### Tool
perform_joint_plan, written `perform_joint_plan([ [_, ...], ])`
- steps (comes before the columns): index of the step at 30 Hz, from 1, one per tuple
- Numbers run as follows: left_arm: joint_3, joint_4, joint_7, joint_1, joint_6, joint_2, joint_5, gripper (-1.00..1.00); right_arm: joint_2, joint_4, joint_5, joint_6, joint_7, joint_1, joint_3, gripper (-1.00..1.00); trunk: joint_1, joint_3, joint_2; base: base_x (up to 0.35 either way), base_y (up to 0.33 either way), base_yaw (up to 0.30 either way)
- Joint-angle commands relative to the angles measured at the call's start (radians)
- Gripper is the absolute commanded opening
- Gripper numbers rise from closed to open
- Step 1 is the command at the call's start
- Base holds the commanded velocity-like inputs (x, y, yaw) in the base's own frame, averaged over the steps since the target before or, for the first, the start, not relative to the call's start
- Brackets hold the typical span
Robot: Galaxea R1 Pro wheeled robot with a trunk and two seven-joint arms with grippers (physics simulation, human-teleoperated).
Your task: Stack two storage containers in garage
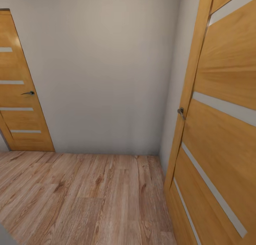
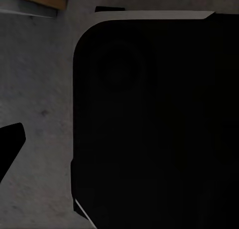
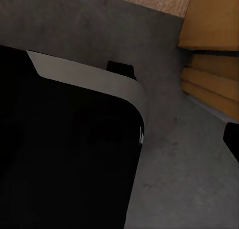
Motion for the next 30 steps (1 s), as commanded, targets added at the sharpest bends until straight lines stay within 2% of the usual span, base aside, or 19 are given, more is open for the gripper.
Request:
perform_joint_plan([
  [1, 0.001, 0.001, -0.001, 0.0, -0.003, 0.0, 0.005, 1.0, 0.001, 0.003, -0.008, -0.005, -0.001, -0.001, 0.008, 1.0, 0.0, -0.001, 0.0, 0.011, 0.0, 0.0],
  [6, 0.0, 0.001, -0.001, 0.0, -0.002, 0.001, 0.006, 1.0, 0.001, 0.003, -0.008, -0.005, -0.001, -0.001, 0.009, 1.0, 0.0, -0.001, 0.0, 0.115, 0.0, 0.0],
  [17, 0.001, 0.001, -0.001, 0.0, -0.002, 0.0, 0.007, 1.0, 0.001, 0.003, -0.008, -0.005, -0.001, -0.001, 0.008, 1.0, 0.0, -0.001, 0.0, 0.279, 0.0, 0.0],
  [30, 0.001, 0.001, -0.001, 0.0, -0.003, 0.0, 0.007, 1.0, 0.001, 0.003, -0.009, -0.005, -0.001, -0.001, 0.008, 1.0, 0.0, -0.001, 0.0, 0.02, -0.031, 0.0],
])
